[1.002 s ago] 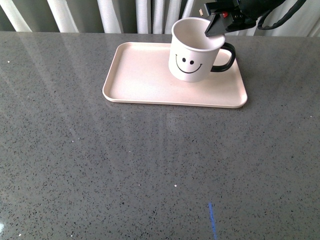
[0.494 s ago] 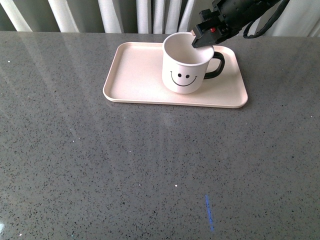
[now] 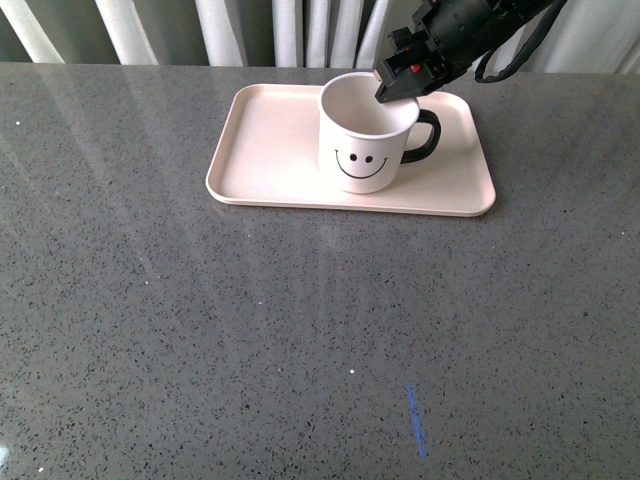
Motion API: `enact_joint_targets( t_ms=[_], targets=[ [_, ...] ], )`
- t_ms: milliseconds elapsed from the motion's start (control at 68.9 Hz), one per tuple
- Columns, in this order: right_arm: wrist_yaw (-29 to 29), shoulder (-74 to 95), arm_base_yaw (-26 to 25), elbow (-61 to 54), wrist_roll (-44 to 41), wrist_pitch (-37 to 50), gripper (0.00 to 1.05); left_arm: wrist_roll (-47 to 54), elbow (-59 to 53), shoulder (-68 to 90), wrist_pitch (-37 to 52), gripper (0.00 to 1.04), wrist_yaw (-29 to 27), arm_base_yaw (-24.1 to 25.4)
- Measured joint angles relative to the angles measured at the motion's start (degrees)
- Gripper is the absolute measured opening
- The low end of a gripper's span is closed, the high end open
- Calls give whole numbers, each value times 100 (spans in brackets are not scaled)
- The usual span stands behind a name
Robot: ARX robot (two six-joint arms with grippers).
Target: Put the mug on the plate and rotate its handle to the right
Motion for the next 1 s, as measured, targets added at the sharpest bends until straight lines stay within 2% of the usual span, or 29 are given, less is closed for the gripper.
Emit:
enact_joint_targets(
  t_ms=[203, 247, 421, 537, 784, 828, 1002],
  targets=[
    [-2, 33, 0, 46, -17, -22, 2, 0, 0, 0, 0, 95, 0, 0],
    [11, 33, 2, 46, -39, -22, 6, 0, 0, 0, 0, 95, 0, 0],
    [20, 42, 2, 46, -66, -24, 32, 0, 0, 0, 0, 95, 0, 0],
    [48, 42, 9, 76, -109, -11, 57, 0, 0, 0, 2, 95, 0, 0],
    [-63, -15, -9, 70, -81, 149, 95, 0, 0, 0, 2, 95, 0, 0],
    [-129, -72, -28, 37, 7, 219, 97, 0, 0, 0, 2, 95, 0, 0],
    [-492, -778, -170, -481, 525, 796, 96, 0, 0, 0, 0, 95, 0, 0]
  ],
)
